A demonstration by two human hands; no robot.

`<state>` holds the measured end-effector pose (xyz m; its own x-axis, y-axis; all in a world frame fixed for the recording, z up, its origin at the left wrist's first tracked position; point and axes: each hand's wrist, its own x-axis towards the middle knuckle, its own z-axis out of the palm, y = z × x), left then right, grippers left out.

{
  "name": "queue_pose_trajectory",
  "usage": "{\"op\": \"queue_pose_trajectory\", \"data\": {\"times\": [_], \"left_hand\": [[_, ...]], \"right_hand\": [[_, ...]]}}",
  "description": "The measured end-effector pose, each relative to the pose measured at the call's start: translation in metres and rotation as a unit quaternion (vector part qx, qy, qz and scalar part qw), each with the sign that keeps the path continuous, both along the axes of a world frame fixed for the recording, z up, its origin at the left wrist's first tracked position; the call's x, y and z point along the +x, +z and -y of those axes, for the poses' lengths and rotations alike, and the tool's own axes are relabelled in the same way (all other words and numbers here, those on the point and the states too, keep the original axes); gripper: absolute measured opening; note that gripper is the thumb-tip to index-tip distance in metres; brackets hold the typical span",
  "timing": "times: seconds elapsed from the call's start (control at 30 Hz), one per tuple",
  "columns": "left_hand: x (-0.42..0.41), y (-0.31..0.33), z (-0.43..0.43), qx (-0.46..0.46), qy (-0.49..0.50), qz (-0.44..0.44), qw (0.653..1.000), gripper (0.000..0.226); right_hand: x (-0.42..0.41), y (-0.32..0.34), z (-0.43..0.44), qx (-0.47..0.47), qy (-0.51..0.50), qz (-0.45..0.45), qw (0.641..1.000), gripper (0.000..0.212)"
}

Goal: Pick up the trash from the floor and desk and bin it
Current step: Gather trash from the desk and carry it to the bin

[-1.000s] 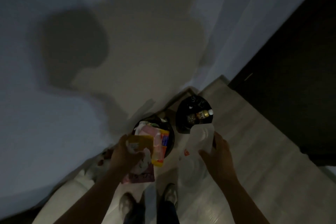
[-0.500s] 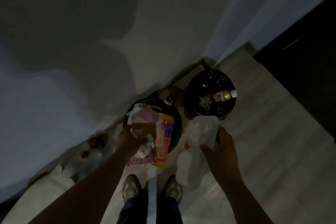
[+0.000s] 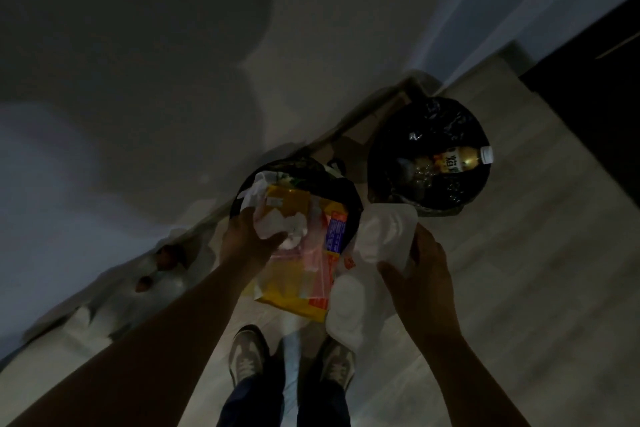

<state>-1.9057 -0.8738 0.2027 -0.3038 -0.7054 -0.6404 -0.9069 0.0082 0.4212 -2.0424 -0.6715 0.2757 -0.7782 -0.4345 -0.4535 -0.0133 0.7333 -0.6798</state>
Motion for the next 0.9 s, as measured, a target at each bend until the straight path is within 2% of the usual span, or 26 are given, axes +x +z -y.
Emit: {"op": "queue_pose_trajectory", "data": {"times": [0.1, 0.2, 0.33, 0.47, 0.57, 0.67, 0.77, 0.9], "left_hand": [[0.018, -0.001, 0.004, -0.011, -0.020, -0.022, 1.000, 0.055], [0.040, 0.002, 0.011, -0.014, -0.005, -0.044, 0.999, 0.030], [0.070, 0.005, 0.015, -0.010, 0.045, -0.034, 0.998, 0.023], [0.091, 0.006, 0.015, -0.050, 0.025, -0.004, 0.998, 0.021], [0.099, 0.001, 0.018, -0.056, 0.013, -0.014, 0.998, 0.020], [0.103, -0.004, 0.023, -0.033, 0.016, -0.020, 0.999, 0.019], [0.103, -0.006, 0.029, -0.020, -0.002, -0.026, 0.999, 0.017], [0.106, 0.004, 0.033, -0.001, -0.012, -0.028, 1.000, 0.023]], "right_hand": [[0.004, -0.011, 0.016, -0.027, 0.016, 0.013, 0.999, 0.071], [0.010, -0.020, 0.040, -0.082, -0.003, 0.065, 0.995, 0.066], [0.021, -0.034, 0.075, -0.177, -0.026, 0.104, 0.978, 0.065], [0.033, -0.057, 0.099, -0.196, -0.054, 0.172, 0.964, 0.067], [0.039, -0.079, 0.104, -0.094, 0.010, 0.129, 0.987, 0.065], [0.044, -0.103, 0.104, -0.025, 0.048, 0.115, 0.992, 0.076], [0.047, -0.117, 0.102, 0.133, 0.127, 0.053, 0.981, 0.089], [0.047, -0.106, 0.102, 0.198, 0.170, -0.005, 0.965, 0.094]]}}
